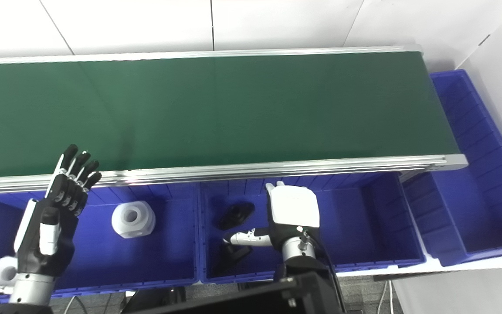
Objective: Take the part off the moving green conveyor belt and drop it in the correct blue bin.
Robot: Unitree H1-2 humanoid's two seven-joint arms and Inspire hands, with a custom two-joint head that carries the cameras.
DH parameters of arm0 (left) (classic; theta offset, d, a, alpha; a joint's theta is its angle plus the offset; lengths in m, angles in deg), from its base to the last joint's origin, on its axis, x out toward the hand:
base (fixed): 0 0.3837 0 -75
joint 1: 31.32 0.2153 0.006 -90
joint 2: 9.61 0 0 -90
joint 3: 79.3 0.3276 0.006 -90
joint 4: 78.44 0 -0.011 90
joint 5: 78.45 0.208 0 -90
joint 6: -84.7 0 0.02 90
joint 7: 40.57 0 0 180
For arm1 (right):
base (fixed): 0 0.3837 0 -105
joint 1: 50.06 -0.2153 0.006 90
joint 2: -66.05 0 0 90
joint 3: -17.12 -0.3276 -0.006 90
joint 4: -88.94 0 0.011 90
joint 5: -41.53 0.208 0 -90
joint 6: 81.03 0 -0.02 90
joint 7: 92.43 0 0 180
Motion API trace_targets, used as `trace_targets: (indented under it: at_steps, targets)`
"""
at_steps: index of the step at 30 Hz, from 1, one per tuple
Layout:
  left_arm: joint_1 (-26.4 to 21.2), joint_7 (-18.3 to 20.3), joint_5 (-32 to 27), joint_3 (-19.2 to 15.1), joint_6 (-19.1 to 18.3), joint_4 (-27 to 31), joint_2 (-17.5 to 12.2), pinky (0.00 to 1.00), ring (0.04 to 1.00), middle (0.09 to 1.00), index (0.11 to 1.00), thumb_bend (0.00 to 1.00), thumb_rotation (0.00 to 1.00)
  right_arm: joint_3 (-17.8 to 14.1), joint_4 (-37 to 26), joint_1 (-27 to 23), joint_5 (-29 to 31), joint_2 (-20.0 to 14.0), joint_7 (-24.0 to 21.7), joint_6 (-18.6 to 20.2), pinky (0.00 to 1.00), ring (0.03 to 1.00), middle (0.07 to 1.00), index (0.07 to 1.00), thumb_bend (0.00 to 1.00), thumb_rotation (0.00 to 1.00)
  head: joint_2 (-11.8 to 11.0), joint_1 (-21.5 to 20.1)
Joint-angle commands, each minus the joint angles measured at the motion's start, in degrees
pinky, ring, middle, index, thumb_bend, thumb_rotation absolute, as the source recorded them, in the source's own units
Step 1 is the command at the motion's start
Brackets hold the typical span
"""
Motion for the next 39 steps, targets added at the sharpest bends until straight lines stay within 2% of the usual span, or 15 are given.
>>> trace_targets:
  at_steps: [1, 2, 3, 5, 6, 8, 10, 11, 12, 15, 17, 20, 24, 31, 39]
  targets:
    - [0.37, 0.86, 0.93, 0.38, 3.79, 0.33, -0.13, 0.92, 0.944, 0.970, 1.000, 0.82, 0.89, -1.25, -3.64, 2.48, 15.44, 2.84, 5.65, -2.23, 0.67, 0.771, 0.844, 0.840, 0.90, 0.88, -0.34, 0.69]
    - [0.51, 0.95, 1.24, 0.51, 4.44, -0.23, -0.07, 0.92, 0.944, 0.970, 1.000, 0.81, 0.89, -2.08, -5.04, 3.46, 22.50, 3.89, 6.36, -2.37, 0.64, 0.759, 0.837, 0.840, 0.86, 0.90, -1.31, 2.82]
    - [0.62, 1.07, 1.28, 0.61, 4.91, -0.72, -0.05, 0.91, 0.944, 0.969, 1.000, 0.80, 0.87, -3.06, -6.72, 4.72, 29.68, 5.66, 6.51, -1.82, 0.64, 0.760, 0.825, 0.839, 0.84, 0.95, -1.31, 2.82]
    - [0.90, 1.29, 1.27, 0.85, 5.84, -1.93, 0.04, 0.91, 0.944, 0.968, 1.000, 0.80, 0.86, -5.23, -8.63, 8.12, 44.60, 9.85, 7.95, -2.13, 0.66, 0.778, 0.825, 0.834, 0.82, 0.96, -2.69, 5.64]
    - [1.00, 1.46, 1.18, 1.01, 6.27, -2.51, 0.07, 0.92, 0.946, 0.969, 1.000, 0.80, 0.85, -6.01, -8.42, 9.89, 51.16, 11.44, 9.32, -3.75, 0.67, 0.777, 0.819, 0.826, 0.81, 0.94, -3.42, 6.92]
    - [1.23, 1.57, 1.19, 1.29, 6.91, -3.51, 0.20, 0.92, 0.949, 0.972, 1.000, 0.81, 0.83, -6.58, -5.44, 12.86, 61.52, 12.91, 12.93, -10.40, 0.68, 0.772, 0.820, 0.831, 0.77, 0.96, -4.61, 8.53]
    - [1.43, 1.42, 1.84, 1.57, 8.09, -4.72, 0.39, 0.91, 0.944, 0.967, 0.991, 0.81, 0.82, -6.59, -0.14, 14.07, 66.45, 12.27, 17.11, -19.41, 0.70, 0.772, 0.822, 0.840, 0.76, 0.96, -6.72, 10.30]
    - [1.46, 1.29, 2.59, 1.72, 8.97, -5.34, 0.37, 0.91, 0.941, 0.966, 0.987, 0.81, 0.81, -6.61, 2.90, 13.88, 67.41, 11.36, 19.30, -24.23, 0.71, 0.774, 0.824, 0.848, 0.76, 0.96, -6.72, 10.30]
    - [1.52, 0.75, 4.22, 1.89, 9.99, -6.11, 0.41, 0.89, 0.934, 0.960, 0.983, 0.81, 0.82, -6.85, 6.22, 13.32, 67.98, 10.27, 21.41, -29.07, 0.73, 0.782, 0.825, 0.852, 0.76, 0.96, -8.30, 11.41]
    - [1.73, 0.53, 5.55, 2.52, 10.84, -7.39, 0.57, 0.87, 0.920, 0.946, 0.970, 0.83, 0.83, -7.87, 14.30, 11.02, 69.80, 7.45, 25.48, -40.43, 0.76, 0.803, 0.837, 0.862, 0.79, 0.97, -10.02, 13.00]
    - [1.81, 0.48, 5.81, 2.87, 11.06, -8.12, 0.86, 0.88, 0.922, 0.947, 0.967, 0.83, 0.82, -8.10, 18.14, 9.63, 70.89, 5.88, 27.81, -45.59, 0.78, 0.809, 0.846, 0.873, 0.82, 0.99, -11.04, 13.84]
    - [1.73, 0.04, 6.58, 3.27, 11.51, -9.12, 1.49, 0.86, 0.914, 0.943, 0.963, 0.86, 0.81, -7.08, 20.56, 8.43, 73.23, 3.84, 30.28, -46.67, 0.78, 0.803, 0.844, 0.878, 0.87, 1.00, -12.44, 14.91]
    - [1.66, -0.68, 7.96, 3.50, 12.80, -10.24, 2.32, 0.84, 0.900, 0.936, 0.955, 0.89, 0.82, -6.09, 22.64, 7.34, 75.42, 1.55, 31.69, -46.68, 0.79, 0.810, 0.852, 0.888, 0.85, 1.00, -12.97, 15.50]
    - [2.12, -0.81, 8.45, 3.50, 13.29, -9.44, 2.92, 0.85, 0.904, 0.938, 0.957, 0.89, 0.82, -2.91, 23.75, 6.28, 76.57, -1.49, 35.10, -46.67, 0.79, 0.815, 0.867, 0.912, 0.85, 1.00, -11.92, 15.39]
    - [2.55, -0.77, 8.62, 3.80, 12.36, -7.67, 2.82, 0.86, 0.908, 0.939, 0.959, 0.89, 0.83, -0.60, 22.82, 6.13, 76.74, -3.05, 37.48, -46.65, 0.80, 0.822, 0.878, 0.923, 0.83, 1.00, -10.43, 15.83]
